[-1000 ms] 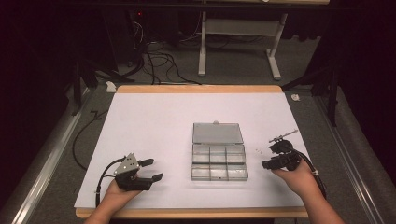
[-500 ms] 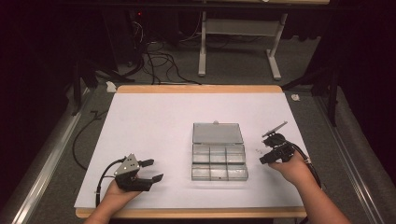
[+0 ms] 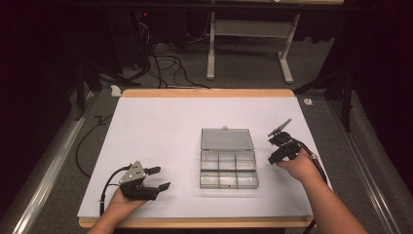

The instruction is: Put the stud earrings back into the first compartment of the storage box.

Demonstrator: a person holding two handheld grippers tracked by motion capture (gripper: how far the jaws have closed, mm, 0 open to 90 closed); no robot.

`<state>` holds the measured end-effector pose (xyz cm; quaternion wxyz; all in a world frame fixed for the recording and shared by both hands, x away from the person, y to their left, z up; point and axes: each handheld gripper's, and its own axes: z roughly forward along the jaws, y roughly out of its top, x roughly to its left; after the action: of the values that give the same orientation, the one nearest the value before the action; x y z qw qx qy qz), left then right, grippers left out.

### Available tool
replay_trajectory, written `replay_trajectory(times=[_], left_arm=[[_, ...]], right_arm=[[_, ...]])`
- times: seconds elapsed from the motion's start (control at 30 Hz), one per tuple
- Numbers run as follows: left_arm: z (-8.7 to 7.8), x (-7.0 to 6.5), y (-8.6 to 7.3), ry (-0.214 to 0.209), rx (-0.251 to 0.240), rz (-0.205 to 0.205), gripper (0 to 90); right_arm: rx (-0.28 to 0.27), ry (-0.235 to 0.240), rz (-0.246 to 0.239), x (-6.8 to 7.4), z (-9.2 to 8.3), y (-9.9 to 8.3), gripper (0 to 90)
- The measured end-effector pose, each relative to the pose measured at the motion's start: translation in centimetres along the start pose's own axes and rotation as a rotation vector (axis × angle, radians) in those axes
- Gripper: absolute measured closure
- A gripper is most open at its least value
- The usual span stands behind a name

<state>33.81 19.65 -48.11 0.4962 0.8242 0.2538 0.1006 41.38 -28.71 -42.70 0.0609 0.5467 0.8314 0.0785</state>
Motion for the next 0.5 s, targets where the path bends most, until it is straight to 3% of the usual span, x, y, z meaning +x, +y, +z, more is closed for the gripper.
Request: replay_trajectory(times=[0.5], left_arm=[[0.0, 0.0, 0.0, -0.005, -0.001, 0.0, 29.0]], right_arm=[[0.073, 0.024, 0.019, -1.1, 1.1, 1.8, 75.0]])
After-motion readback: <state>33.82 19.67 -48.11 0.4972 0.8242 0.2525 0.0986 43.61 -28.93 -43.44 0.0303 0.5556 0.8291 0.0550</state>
